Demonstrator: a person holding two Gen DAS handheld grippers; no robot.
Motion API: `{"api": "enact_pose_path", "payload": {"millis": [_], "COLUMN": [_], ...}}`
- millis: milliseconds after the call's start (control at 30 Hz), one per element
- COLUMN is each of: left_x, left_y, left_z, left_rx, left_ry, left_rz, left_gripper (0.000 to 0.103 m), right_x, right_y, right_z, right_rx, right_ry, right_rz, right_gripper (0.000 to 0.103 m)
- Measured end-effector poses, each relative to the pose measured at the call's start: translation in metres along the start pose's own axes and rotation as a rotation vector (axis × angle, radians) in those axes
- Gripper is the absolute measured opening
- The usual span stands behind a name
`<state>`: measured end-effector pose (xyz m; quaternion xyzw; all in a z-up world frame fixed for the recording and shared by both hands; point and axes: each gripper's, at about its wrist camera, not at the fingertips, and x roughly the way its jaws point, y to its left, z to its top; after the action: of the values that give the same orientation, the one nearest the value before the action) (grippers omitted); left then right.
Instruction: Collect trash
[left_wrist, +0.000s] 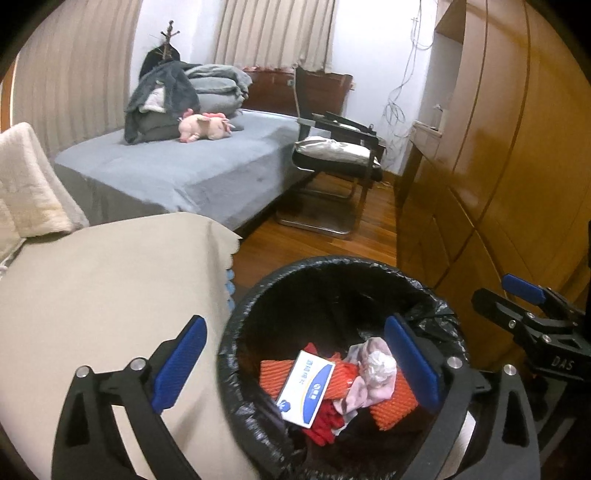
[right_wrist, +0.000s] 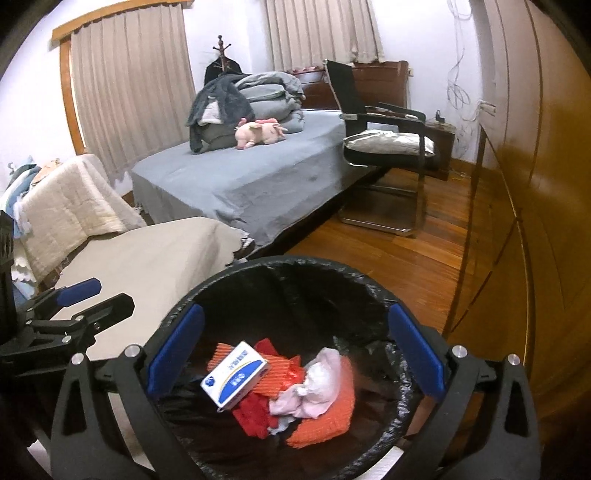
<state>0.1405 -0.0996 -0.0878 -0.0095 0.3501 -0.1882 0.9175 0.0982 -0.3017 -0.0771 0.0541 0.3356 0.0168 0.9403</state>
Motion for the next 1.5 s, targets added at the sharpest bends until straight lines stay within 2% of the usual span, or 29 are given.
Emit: {"api": "enact_pose_path", "payload": {"millis": [500,833,1500], "left_x": [-0.082,-0.119,-0.152], "left_y": [0.008,0.011,0.008], "left_z": [0.004,0.003,-0.003], "left_rx": [-0.014,-0.035,-0.016], "left_ry": [-0.081,-0.122,-0.176], "left_rz": [0.092,0.126,0.15], "left_gripper": [0.097,0.097,0.097], "right_x": [-0.048,-0.072,-0.096], "right_y": [0.04,0.061,0.08], "right_z": [0.02,0.022,0.018], "right_rx": [-0.041,-0.085,-0.124], "right_ry": [-0.024,-0.045,-0.088], "right_rz": [0.073,0.099,0.116], "right_gripper": [0.098,0.098,0.098]}}
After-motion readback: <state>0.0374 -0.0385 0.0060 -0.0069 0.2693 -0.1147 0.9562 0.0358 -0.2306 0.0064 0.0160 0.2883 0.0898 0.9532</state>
